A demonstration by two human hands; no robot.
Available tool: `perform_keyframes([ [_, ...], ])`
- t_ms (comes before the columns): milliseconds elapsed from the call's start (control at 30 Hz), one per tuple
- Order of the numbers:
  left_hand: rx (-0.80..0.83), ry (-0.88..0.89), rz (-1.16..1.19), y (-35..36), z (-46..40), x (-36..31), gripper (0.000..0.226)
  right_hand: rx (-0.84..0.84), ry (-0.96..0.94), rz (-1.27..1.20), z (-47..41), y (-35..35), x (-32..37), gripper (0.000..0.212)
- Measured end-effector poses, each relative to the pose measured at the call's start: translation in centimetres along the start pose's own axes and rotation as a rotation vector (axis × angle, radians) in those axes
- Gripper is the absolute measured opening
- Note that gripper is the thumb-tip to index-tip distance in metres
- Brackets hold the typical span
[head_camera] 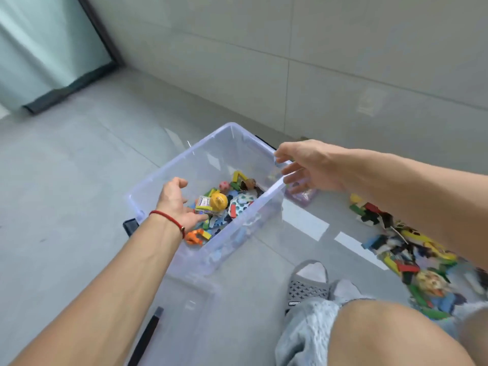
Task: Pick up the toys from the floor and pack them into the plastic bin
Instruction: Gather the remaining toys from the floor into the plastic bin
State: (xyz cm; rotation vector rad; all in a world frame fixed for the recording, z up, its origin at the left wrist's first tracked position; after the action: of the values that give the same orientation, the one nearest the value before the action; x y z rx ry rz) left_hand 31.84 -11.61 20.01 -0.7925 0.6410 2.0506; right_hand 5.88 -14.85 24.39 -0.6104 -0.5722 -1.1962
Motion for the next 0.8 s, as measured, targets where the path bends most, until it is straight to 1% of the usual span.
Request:
perform_keyframes([
  [33,0.016,0.025,-0.025,0.4,0.6,0.2,0.049,-0.001,0.011,0.034,0.3,-1.0,-0.8,0.032],
  [133,0.110,0.122,-0.124,3.0,2.7,2.1,0.022,-0.039,0.050,0.090,1.5,-5.2,-3.9,0.032],
  [167,0.171,0.152,-0.156,4.4,3.5,3.1,0.019,-0.065,0.063,0.061,1.8,-6.9,-5.4,0.031],
  [233,0.311,0.173,-0.225,7.7,5.3,5.6,0.022,-0.133,0.094,-0.046,2.6,-10.3,-8.8,0.031],
  [300,0.452,0.143,-0.306,11.1,6.5,8.5,0.021,-0.212,0.141,-0.173,3.4,-13.0,-12.8,0.032],
  [333,0.527,0.100,-0.352,12.8,6.9,10.3,0.020,-0.259,0.166,-0.221,3.9,-14.2,-15.0,0.032],
  [433,0.699,-0.044,-0.542,17.3,7.6,16.5,0.022,-0.439,0.230,-0.230,5.0,-17.3,-22.6,0.030],
  [500,0.775,-0.126,-0.690,19.6,7.6,20.7,0.024,-0.574,0.278,-0.141,5.3,-18.5,-27.9,0.025],
  [600,0.866,-0.214,-0.907,21.9,6.6,26.4,0.027,-0.763,0.348,0.100,4.5,-19.0,-34.9,0.017],
  [633,0.888,-0.243,-0.963,22.6,6.0,28.3,0.028,-0.808,0.352,0.176,3.8,-18.9,-36.8,0.022],
  [700,0.914,-0.288,-1.044,23.6,4.8,31.4,0.027,-0.891,0.333,0.323,1.8,-18.7,-39.8,0.040],
  [800,0.920,-0.303,-1.117,25.0,2.9,35.1,0.025,-0.963,0.341,0.403,-1.8,-18.4,-42.6,0.061],
])
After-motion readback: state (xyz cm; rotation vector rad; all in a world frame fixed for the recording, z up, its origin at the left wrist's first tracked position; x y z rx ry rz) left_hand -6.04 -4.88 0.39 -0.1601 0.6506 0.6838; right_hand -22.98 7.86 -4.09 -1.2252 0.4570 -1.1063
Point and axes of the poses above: each hand's wrist, its own z-axis away from the middle knuckle, its own y-axis out of the palm, x = y × z, the point moved 2 cm from there along -z, towards the middle knuckle, and after that the axes turned 6 degrees about y, right-handed, at the moved point
